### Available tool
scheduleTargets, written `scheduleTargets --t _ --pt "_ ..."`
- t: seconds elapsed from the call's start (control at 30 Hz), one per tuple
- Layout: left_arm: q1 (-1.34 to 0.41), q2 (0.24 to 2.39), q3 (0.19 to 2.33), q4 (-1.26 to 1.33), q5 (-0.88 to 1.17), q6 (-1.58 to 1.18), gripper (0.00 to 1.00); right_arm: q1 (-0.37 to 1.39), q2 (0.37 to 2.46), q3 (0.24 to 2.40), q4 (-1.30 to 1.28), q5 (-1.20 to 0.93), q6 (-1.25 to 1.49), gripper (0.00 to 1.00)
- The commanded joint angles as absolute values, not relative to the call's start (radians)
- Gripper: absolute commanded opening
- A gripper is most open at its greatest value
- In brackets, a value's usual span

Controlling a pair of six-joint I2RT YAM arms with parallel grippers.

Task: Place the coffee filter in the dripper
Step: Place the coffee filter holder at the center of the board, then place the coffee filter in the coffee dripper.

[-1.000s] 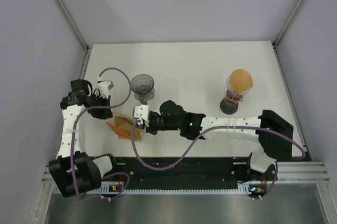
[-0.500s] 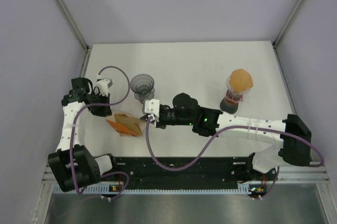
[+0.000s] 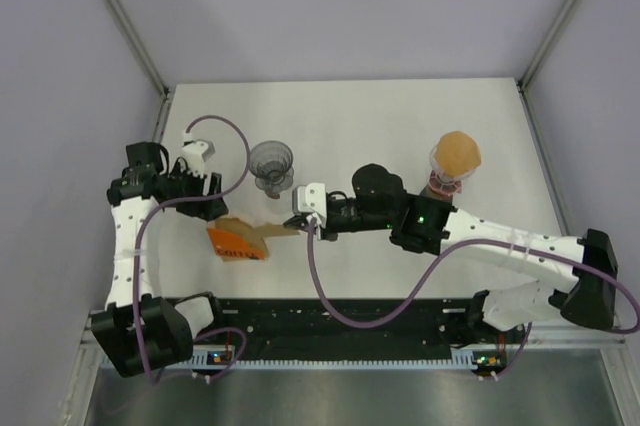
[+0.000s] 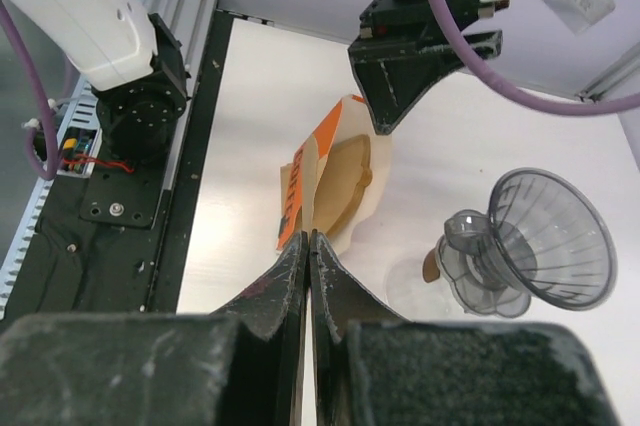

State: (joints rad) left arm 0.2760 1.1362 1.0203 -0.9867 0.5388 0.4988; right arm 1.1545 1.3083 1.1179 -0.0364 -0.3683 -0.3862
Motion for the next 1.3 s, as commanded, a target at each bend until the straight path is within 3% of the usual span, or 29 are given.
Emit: scheduleTargets --t 0.0,0.1,0.17,0.27,0.37,0.7,0.77,0.9,1.03,1.07,1.27 --pt "0.279 1.088 1.138 -1.061 0.687 0.541 0.75 1.121 1.24 1.183 -0.077 -0.425 -0.411 0.0" --pt "0.281 1.065 1.213 -1.132 0.84 0.577 0.8 1.095 1.221 1.192 -0.078 -0.427 -0.396 0.0" --pt "0.278 1.049 1.308 -1.243 0.998 0.641 0.99 1.085 1.223 1.215 -0.08 -0.394 -0.37 0.0" --pt "0.261 1.057 1.449 -1.434 1.152 0.779 0.99 1.068 1.246 1.265 -0.1 -0.399 -0.333 0.0" --pt "0.221 1.058 1.534 -1.517 1.155 0.839 0.99 1.065 1.25 1.289 -0.091 -0.448 -0.327 0.0" --pt "0.08 1.009 1.486 -1.451 1.101 0.764 0.99 1.057 1.29 1.362 -0.069 -0.509 -0.305 0.0" --pt "0.061 1.006 1.464 -1.444 1.098 0.752 0.9 1.052 1.293 1.371 -0.067 -0.523 -0.302 0.0" --pt "0.038 1.009 1.457 -1.453 1.106 0.749 0.45 1.048 1.301 1.373 -0.048 -0.529 -0.293 0.0" --pt "0.014 1.011 1.476 -1.503 1.129 0.775 0.13 1.016 1.312 1.364 -0.008 -0.549 -0.259 0.0" --pt "0.005 1.009 1.48 -1.509 1.124 0.776 0.0 1.009 1.315 1.361 -0.009 -0.558 -0.25 0.0" --pt "0.005 0.988 1.548 -1.447 1.002 0.678 0.0 1.0 1.312 1.345 0.064 -0.525 -0.213 0.0"
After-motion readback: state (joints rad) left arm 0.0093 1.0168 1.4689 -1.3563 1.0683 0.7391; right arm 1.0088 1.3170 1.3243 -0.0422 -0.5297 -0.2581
